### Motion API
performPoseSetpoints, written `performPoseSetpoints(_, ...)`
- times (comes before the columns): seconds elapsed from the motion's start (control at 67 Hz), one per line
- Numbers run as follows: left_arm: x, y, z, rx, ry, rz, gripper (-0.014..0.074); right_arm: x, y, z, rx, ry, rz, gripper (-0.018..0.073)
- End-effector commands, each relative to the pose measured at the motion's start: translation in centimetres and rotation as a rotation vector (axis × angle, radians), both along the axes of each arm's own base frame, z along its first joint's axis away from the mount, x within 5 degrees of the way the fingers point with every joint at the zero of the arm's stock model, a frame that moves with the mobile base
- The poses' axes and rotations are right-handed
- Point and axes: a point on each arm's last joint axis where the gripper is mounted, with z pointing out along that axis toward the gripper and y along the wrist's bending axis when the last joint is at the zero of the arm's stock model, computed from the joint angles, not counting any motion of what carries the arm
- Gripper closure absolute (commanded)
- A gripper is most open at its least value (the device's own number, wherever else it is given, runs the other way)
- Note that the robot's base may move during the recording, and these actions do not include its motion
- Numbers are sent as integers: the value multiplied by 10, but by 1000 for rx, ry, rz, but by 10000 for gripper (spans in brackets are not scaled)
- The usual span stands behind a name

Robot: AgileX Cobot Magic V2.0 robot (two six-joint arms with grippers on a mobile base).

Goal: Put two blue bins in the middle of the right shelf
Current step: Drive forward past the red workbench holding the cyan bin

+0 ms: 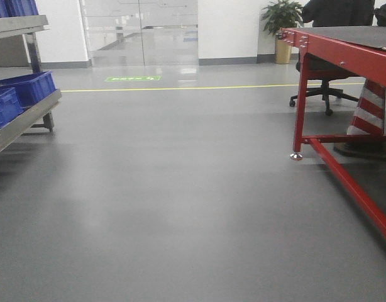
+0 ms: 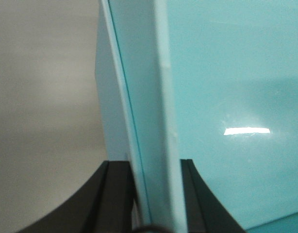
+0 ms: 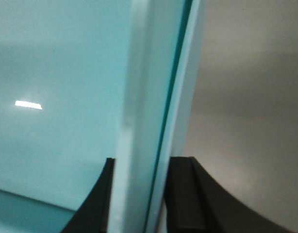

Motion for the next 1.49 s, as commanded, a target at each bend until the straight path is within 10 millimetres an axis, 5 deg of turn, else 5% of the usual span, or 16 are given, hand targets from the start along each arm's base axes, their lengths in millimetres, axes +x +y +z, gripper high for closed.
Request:
performPoseSetpoints(0.0, -7, 2, 19, -62, -118, -4, 707, -3, -4, 14, 36, -91, -21, 711)
performPoseSetpoints(1.478, -7, 2, 20, -61, -121, -3, 707, -3, -4, 14, 36, -91, -21, 711)
